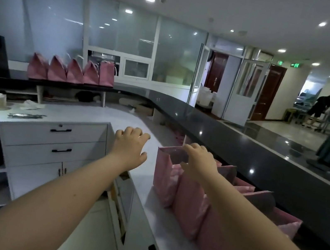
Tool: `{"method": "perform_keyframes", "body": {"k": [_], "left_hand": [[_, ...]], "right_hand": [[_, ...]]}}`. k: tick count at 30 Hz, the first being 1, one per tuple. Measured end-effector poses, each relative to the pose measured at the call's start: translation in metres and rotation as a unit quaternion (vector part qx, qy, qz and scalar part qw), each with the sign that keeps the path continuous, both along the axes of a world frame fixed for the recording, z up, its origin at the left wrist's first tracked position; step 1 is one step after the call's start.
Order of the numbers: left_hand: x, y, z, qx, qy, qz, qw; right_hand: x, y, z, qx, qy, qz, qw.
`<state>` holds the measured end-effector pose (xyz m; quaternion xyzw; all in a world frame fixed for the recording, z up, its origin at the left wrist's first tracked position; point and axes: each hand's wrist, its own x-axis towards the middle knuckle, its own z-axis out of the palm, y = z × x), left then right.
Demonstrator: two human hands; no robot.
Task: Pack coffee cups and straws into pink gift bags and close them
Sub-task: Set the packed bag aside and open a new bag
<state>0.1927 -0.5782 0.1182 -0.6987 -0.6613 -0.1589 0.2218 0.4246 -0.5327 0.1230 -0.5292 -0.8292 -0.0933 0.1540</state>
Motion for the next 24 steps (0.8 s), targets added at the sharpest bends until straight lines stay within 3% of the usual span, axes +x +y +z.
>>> {"method": "perform_keyframes", "body": {"k": [6, 12, 16, 19, 24], "left_hand": [[0.011, 0.086, -0.048, -0.052, -0.002, -0.061, 0.997], [0.033, 0.169, -0.078, -0.156, -0.094, -0.165, 0.969], [0.050, 0.205, -0.111, -0.099, -0.111, -0.219, 0.964], [0.053, 0.231, -0.130, -0.040, -0.181, -0.234, 0.954], [0.020, 0.284, -0.120, -0.017, -0.283, -0.207, 0.936]], "right_hand": [[0.009, 0.078, -0.031, -0.061, 0.013, -0.033, 0.998], [0.048, 0.169, -0.035, -0.093, 0.061, -0.104, 0.988], [0.068, 0.225, -0.045, -0.178, 0.084, -0.179, 0.964], [0.072, 0.260, -0.062, -0.242, 0.087, -0.187, 0.948], [0.052, 0.311, -0.062, -0.240, 0.153, -0.173, 0.943]]}}
